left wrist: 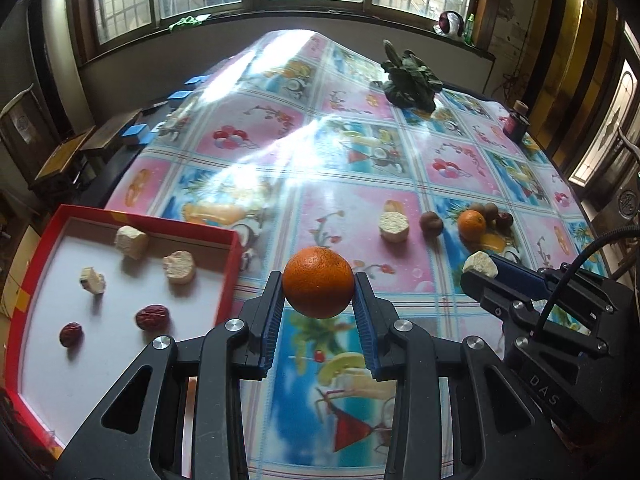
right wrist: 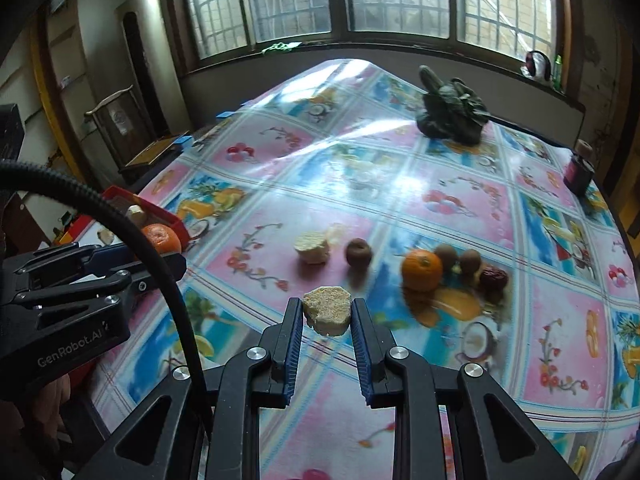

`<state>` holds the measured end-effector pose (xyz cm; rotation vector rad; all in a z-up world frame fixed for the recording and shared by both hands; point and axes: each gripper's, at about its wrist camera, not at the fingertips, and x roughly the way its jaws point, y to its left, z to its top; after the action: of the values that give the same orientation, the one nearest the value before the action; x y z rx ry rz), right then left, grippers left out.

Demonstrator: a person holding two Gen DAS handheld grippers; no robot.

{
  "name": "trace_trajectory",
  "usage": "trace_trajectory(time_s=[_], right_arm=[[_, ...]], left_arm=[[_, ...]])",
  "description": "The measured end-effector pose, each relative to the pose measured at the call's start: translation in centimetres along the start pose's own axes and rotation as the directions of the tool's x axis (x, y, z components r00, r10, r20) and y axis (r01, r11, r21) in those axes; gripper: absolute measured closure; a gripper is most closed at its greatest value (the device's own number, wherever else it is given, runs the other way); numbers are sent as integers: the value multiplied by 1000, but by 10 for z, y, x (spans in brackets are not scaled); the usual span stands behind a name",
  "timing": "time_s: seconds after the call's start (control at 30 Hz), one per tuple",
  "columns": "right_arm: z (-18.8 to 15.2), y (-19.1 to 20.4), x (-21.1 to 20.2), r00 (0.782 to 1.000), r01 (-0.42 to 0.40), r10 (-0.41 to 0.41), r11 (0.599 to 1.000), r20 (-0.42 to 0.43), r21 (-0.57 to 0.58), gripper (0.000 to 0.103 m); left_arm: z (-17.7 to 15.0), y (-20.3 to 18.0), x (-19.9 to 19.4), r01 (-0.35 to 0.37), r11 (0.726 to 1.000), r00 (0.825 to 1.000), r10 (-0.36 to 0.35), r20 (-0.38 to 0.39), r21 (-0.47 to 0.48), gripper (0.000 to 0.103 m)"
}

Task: Organize fruits
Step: 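Carry the orange and the beige slice over the red tray with both grippers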

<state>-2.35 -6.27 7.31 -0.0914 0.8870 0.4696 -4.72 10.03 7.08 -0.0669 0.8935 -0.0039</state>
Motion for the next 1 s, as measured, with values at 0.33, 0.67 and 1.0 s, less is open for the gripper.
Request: trace_trajectory(time_s=[0.33,0.67,1.0], right_arm=[[14,52,6,999,-46,46,995,0,-88,80],[25,101,16,996,-89,89,981,-7,-172,80],[29,145,29,991,-137,131,961,-40,-242,80]], left_arm=[[-2,45,-13,-48,997,999,49,20,-58,69],[-9,87,-22,-95,989,995,98,26,-111,69],[-15,127,-21,-141,978,989,145,13,-153,69]])
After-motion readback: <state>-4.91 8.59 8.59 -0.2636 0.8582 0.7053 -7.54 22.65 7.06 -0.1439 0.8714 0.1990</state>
